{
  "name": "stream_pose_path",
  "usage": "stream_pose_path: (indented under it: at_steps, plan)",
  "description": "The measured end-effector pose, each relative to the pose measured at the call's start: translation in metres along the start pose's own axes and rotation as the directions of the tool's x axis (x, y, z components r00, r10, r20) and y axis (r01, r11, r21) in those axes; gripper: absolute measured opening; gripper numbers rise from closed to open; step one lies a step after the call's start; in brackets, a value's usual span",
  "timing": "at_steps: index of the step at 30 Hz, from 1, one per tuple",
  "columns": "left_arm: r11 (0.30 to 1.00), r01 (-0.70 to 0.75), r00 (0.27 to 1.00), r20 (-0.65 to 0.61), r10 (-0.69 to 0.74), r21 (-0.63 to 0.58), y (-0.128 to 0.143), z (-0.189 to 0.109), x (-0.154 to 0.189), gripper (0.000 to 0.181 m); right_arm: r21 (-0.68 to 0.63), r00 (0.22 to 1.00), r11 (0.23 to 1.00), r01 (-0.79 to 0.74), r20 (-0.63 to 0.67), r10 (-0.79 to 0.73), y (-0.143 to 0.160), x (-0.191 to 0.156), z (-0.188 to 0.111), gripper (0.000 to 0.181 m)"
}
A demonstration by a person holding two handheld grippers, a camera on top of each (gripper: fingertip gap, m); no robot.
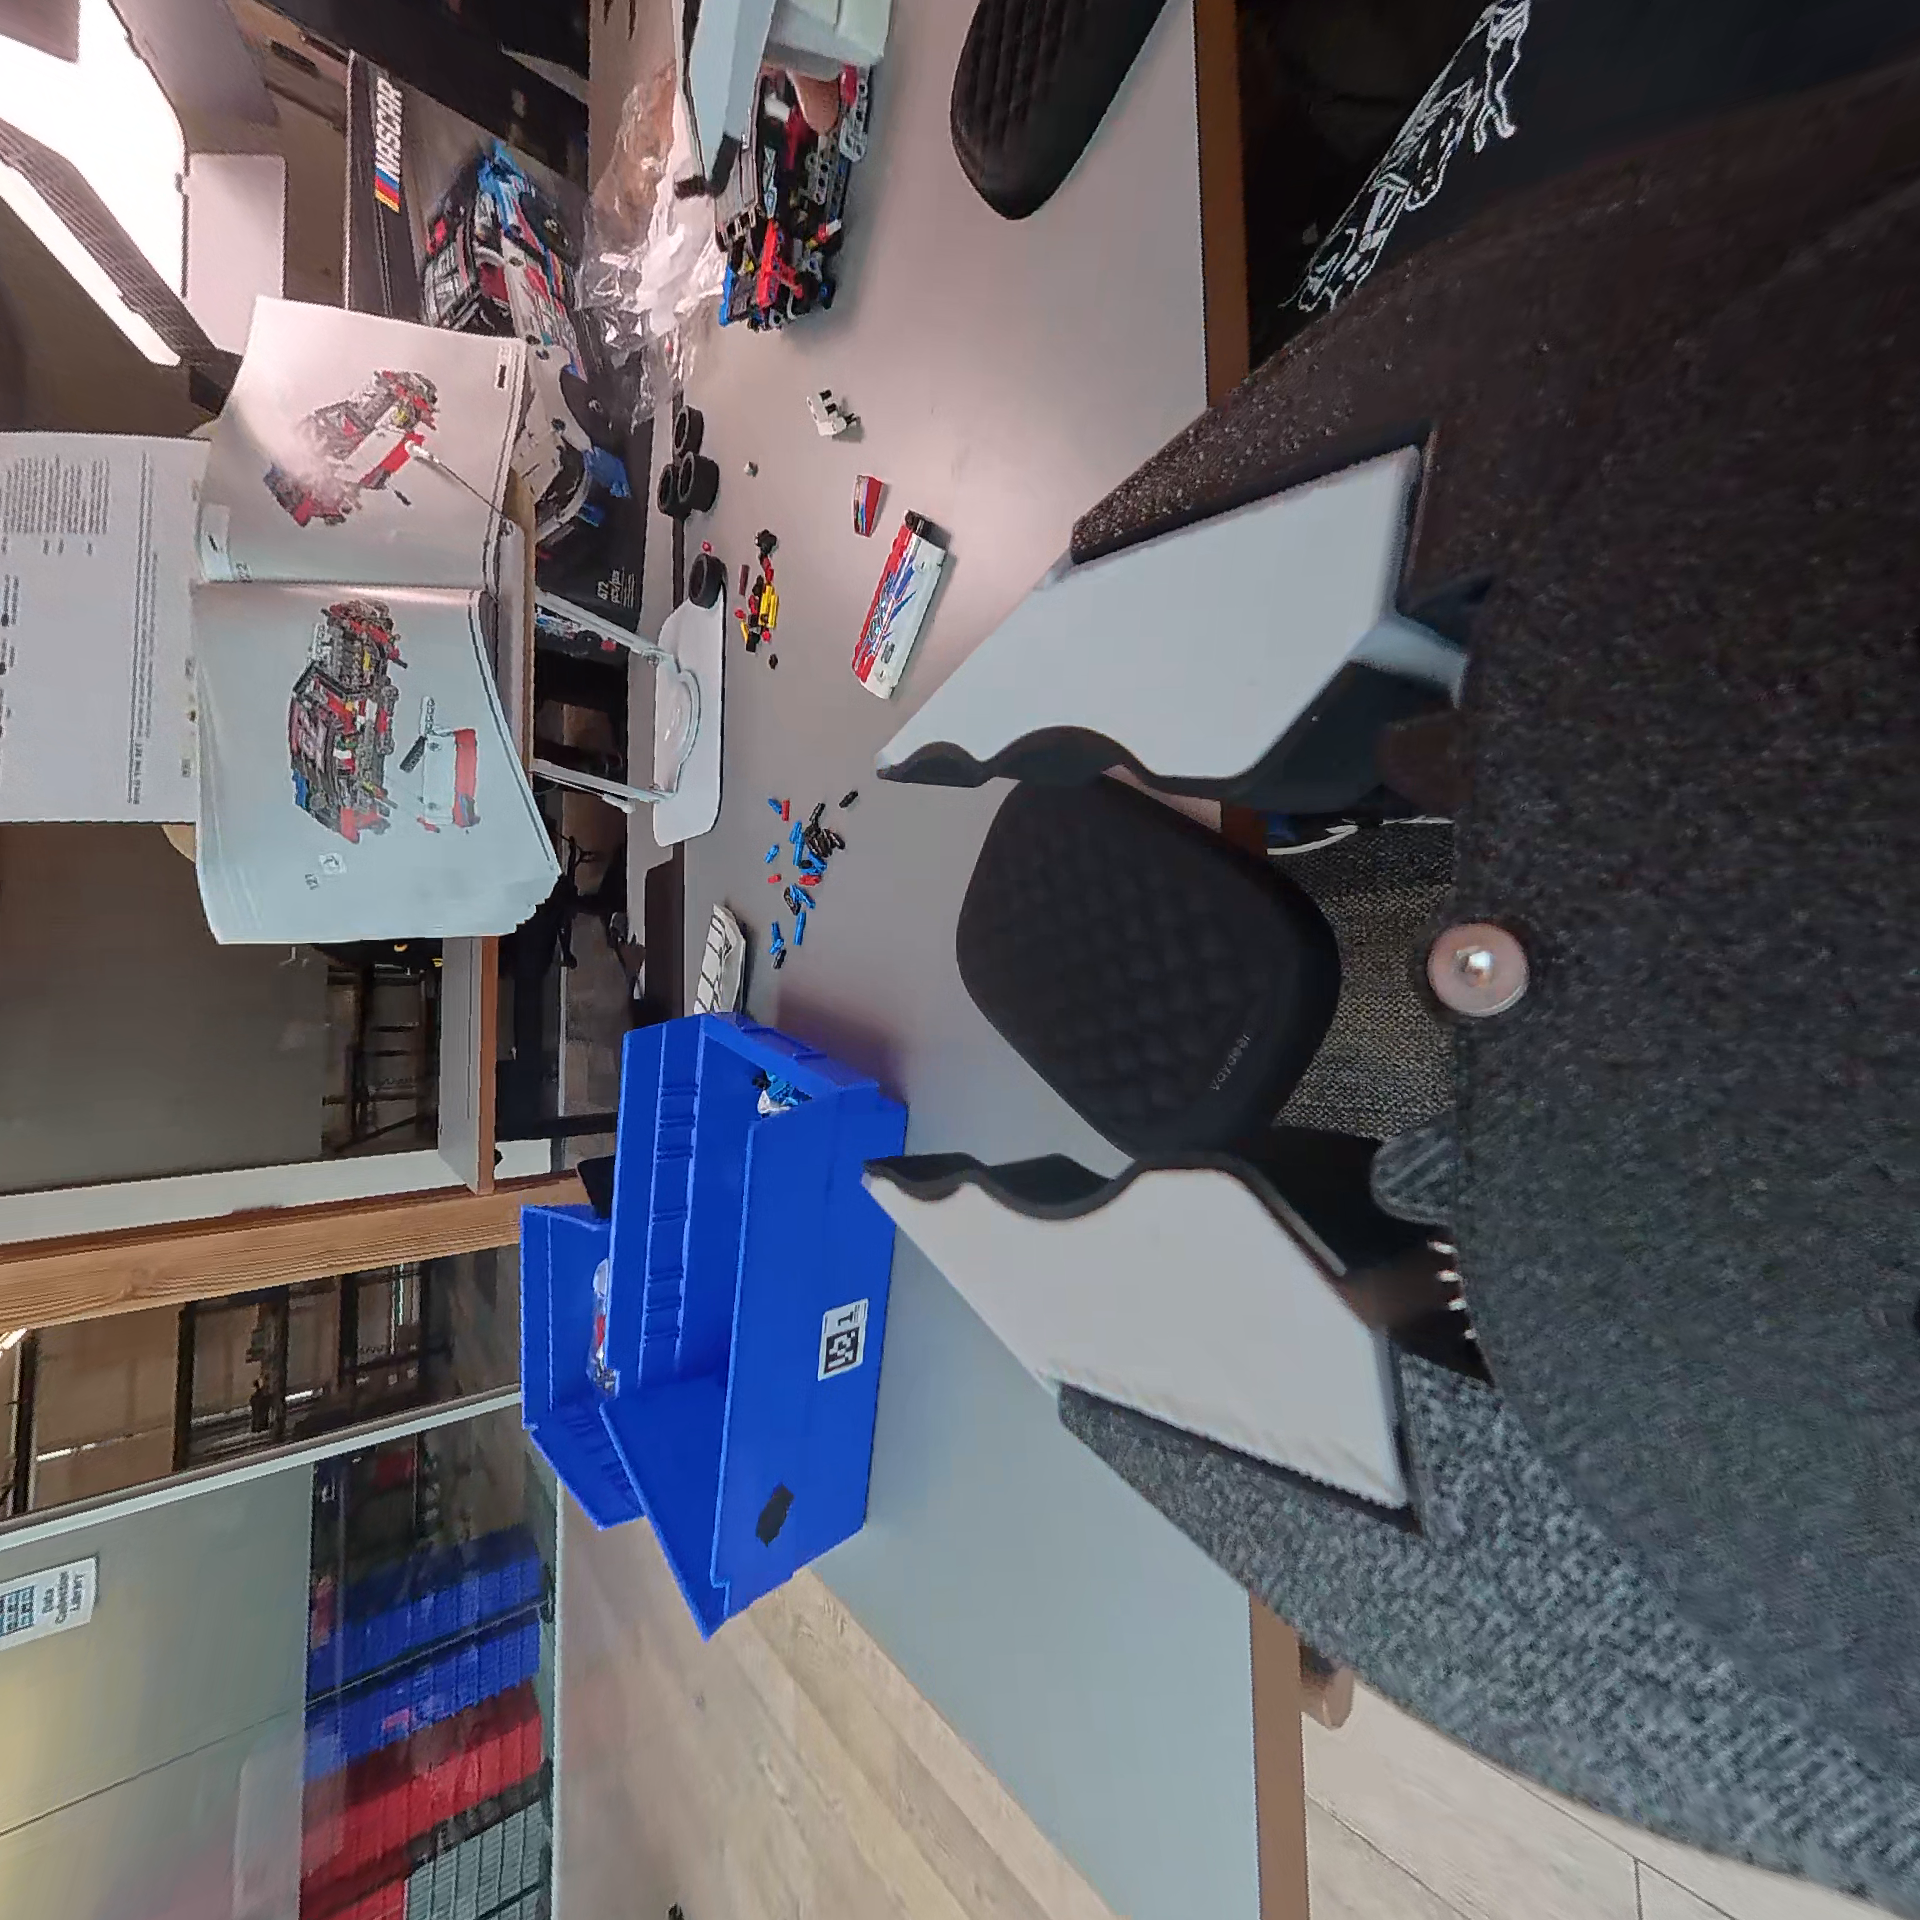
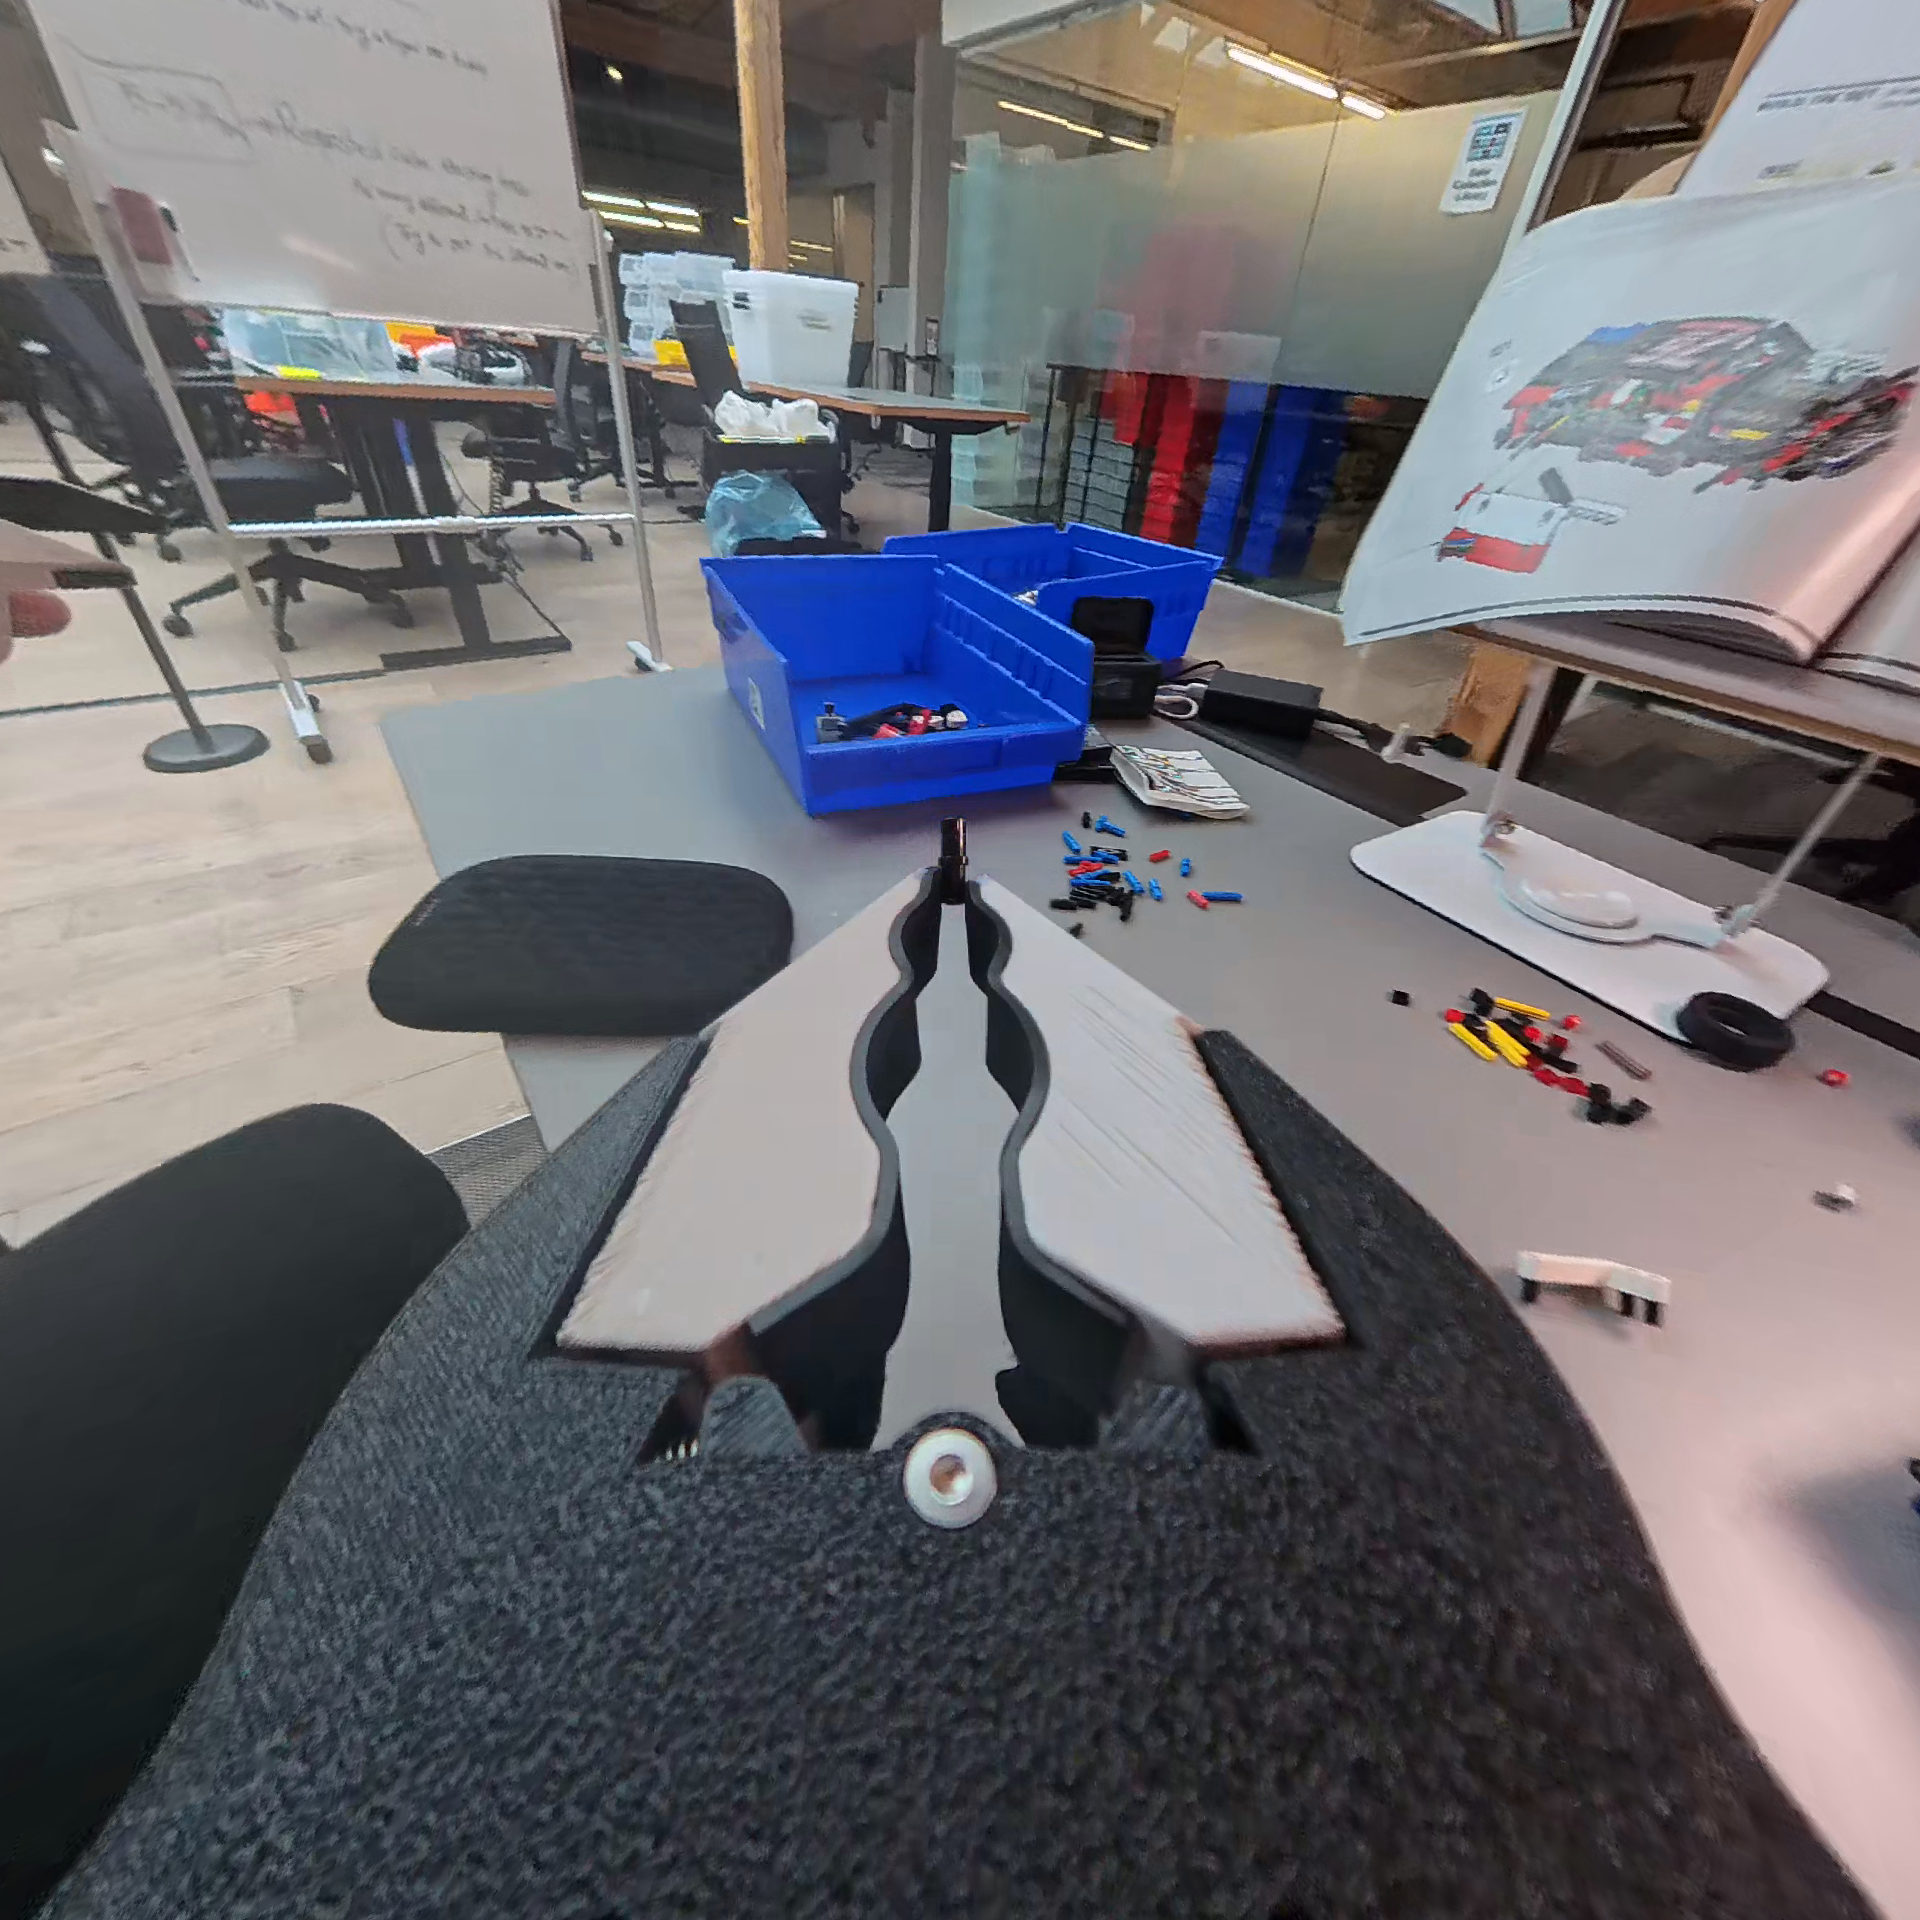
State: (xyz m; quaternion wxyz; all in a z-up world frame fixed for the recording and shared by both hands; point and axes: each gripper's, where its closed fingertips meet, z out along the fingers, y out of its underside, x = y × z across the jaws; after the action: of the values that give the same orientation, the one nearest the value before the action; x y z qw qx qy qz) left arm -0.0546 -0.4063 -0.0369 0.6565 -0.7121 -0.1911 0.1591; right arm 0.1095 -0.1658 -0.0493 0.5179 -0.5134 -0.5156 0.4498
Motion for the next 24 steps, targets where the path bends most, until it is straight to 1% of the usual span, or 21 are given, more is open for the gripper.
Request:
stream_pose_path:
  at_steps: [2, 4, 6, 9, 11, 13, 15, 18, 21, 24]
  plan:
    - [1.000, 0.010, 1.000, -0.010, -0.010, -0.012, 0.008, 0.019, 0.004, 0.070, -0.014, 0.999, 1.000, 0.003, -0.046, -0.003, 0.007, 0.018, -0.013, 0.004]
    - [0.999, -0.003, 1.000, -0.024, 0.002, -0.036, 0.021, 0.042, 0.007, 0.070, -0.024, 0.997, 1.000, -0.013, -0.080, 0.011, 0.017, 0.036, -0.022, 0.004]
    - [0.998, -0.024, 0.999, -0.044, 0.021, -0.057, 0.033, 0.068, 0.010, 0.071, -0.052, 0.992, 0.999, 0.000, -0.128, -0.007, 0.027, 0.056, -0.028, 0.004]
    - [0.997, -0.029, 0.995, -0.097, 0.022, -0.071, 0.046, 0.108, 0.012, 0.072, -0.056, 0.985, 0.998, -0.013, -0.171, 0.003, 0.036, 0.083, -0.029, 0.004]
    - [0.998, -0.033, 0.992, -0.126, 0.026, -0.053, 0.045, 0.134, 0.009, 0.072, -0.049, 0.982, 0.999, -0.010, -0.189, 0.001, 0.040, 0.100, -0.024, 0.004]
    - [0.999, -0.034, 0.990, -0.138, 0.032, -0.008, 0.034, 0.159, 0.002, 0.070, -0.047, 0.979, 0.999, -0.001, -0.203, -0.009, 0.040, 0.118, -0.014, 0.004]
    - [0.999, 0.000, 0.987, -0.161, 0.008, 0.052, 0.011, 0.180, -0.005, 0.068, -0.024, 0.978, 1.000, 0.010, -0.206, -0.014, 0.032, 0.133, -0.002, 0.004]
    - [0.995, 0.023, 0.981, -0.196, -0.003, 0.100, -0.027, 0.206, -0.012, 0.070, 0.012, 0.978, 0.999, 0.037, -0.207, -0.034, 0.011, 0.148, 0.010, 0.004]
    - [0.992, 0.001, 0.974, -0.223, 0.027, 0.125, -0.059, 0.219, -0.015, 0.070, 0.015, 0.973, 0.997, 0.074, -0.221, -0.069, -0.004, 0.156, 0.006, 0.004]
    - [0.993, -0.041, 0.961, -0.269, 0.069, 0.109, -0.073, 0.220, -0.021, 0.070, 0.004, 0.965, 0.997, 0.072, -0.252, -0.068, -0.003, 0.160, -0.002, 0.004]
